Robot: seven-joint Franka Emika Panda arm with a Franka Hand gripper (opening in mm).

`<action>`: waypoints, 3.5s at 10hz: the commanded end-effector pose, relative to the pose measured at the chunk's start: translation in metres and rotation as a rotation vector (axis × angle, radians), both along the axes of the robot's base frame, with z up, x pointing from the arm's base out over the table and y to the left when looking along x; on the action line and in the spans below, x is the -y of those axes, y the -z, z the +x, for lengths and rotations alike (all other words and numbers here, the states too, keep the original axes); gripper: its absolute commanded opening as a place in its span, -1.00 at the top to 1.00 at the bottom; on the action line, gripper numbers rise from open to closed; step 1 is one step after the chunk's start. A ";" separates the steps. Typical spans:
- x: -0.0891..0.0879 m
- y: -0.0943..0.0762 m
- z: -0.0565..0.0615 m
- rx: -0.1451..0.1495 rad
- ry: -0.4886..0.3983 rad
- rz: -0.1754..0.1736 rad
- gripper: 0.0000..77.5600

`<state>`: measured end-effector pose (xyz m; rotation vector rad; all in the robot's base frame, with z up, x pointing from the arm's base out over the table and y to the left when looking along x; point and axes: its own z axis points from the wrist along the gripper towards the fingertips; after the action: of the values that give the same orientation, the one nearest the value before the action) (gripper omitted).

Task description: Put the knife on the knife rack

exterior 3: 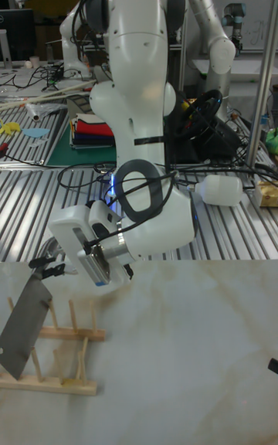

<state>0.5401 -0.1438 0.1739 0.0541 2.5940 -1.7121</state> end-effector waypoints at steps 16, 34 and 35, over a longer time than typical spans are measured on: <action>-0.007 0.022 0.010 -0.079 -0.005 -0.016 0.97; -0.012 0.041 0.004 -0.005 0.052 -0.012 0.97; -0.013 0.042 0.004 -0.002 0.053 -0.013 0.97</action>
<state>0.5428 -0.1310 0.1301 0.1183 2.6087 -1.7470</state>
